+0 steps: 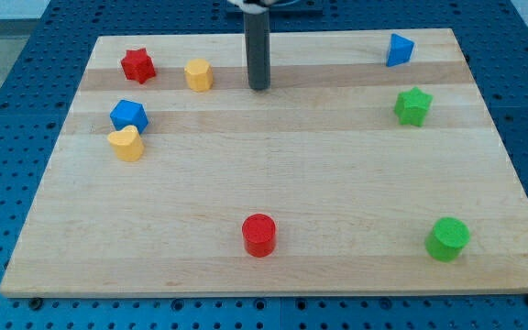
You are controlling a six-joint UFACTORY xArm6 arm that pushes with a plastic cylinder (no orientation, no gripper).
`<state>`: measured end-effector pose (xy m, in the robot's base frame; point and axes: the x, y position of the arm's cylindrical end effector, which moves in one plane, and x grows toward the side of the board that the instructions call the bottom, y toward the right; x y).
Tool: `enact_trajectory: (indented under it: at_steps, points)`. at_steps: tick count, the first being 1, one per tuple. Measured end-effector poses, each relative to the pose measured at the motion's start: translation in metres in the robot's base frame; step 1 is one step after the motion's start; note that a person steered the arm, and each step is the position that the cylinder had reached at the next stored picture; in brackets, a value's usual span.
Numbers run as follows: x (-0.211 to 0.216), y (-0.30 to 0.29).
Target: Push the yellow hexagon near to the blue cube
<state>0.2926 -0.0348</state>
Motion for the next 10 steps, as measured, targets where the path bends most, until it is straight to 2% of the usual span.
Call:
enact_trajectory:
  at_steps: [2, 3, 4, 5, 6, 7, 8, 10]
  points:
    - [-0.009, -0.071]
    - [-0.008, -0.072]
    - [0.036, -0.095]
    - [0.057, -0.098]
    - [0.038, -0.091]
    - [-0.009, -0.090]
    - [-0.006, -0.108]
    - [0.045, -0.133]
